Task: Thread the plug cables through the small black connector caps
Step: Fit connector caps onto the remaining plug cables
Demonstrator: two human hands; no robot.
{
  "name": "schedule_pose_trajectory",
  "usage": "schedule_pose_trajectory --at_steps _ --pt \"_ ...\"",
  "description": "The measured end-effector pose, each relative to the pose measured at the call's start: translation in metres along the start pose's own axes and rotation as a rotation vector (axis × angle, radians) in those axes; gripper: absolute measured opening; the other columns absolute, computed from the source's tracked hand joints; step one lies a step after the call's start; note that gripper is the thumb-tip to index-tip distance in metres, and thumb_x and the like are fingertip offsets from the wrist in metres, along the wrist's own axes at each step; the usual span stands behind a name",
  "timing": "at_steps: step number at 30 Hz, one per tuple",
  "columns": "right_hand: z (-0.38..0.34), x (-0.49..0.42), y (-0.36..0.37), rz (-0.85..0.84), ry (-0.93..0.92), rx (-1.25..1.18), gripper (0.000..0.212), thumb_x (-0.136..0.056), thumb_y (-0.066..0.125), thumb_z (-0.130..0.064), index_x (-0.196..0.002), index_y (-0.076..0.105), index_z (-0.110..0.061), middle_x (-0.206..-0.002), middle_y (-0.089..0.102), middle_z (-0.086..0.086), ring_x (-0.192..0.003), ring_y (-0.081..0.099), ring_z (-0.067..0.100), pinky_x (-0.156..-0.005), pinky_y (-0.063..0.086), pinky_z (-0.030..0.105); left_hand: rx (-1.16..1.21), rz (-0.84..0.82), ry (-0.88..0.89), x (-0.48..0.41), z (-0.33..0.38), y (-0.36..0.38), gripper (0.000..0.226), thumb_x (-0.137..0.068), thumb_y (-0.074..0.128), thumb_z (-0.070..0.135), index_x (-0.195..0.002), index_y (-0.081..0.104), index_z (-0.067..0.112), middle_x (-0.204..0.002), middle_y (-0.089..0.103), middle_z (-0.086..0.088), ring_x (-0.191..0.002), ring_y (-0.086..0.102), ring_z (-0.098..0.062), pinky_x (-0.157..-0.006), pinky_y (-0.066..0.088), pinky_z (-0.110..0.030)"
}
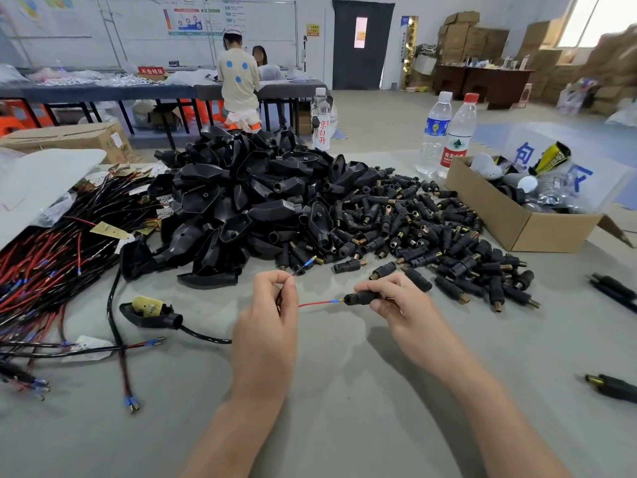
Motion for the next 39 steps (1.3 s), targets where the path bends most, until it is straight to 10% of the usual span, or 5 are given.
schedule_pose_trajectory --at_steps 21,32,39 --pt "0.0 0.003 0.007 -0.024 0.028 0.083 0.03 -0.1 0.056 -0.007 -0.121 0.068 -0.025 -0.104 0.052 -0.013 -0.099 0.048 -0.006 -0.082 0.034 0.005 0.131 -0.072 0.093 0.004 0.015 0.007 0.008 -0.101 0.045 0.04 -0.096 0.048 0.034 -0.06 0.043 0.009 -0.052 0.04 -0.013 -0.049 0.032 -0.026" --pt "-0.014 0.002 0.016 -0.019 0.021 -0.199 0.039 -0.093 0.068 -0.011 -0.102 0.067 -0.049 -0.1 0.06 -0.027 -0.1 0.06 -0.001 -0.085 0.041 0.007 -0.014 -0.097 0.046 0.002 0.004 0.013 0.008 -0.101 0.044 0.037 -0.093 0.045 0.035 -0.064 0.05 0.015 -0.056 0.047 -0.013 -0.05 0.032 -0.024" --pt "-0.008 0.001 0.026 0.031 0.173 -0.557 0.025 -0.091 0.066 0.001 -0.095 0.074 -0.022 -0.081 0.075 -0.009 -0.076 0.069 0.003 -0.075 0.051 0.014 0.311 -0.091 -0.173 0.001 -0.009 0.015 0.015 -0.103 0.05 0.032 -0.088 0.052 0.036 -0.062 0.054 -0.003 -0.052 0.048 -0.017 -0.051 0.043 -0.038"
Point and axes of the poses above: each hand's wrist, its own x-axis away from the middle knuckle, its own y-axis out of the palm, z = x × y, the point moved 10 cm from there along -x, towards the middle knuckle
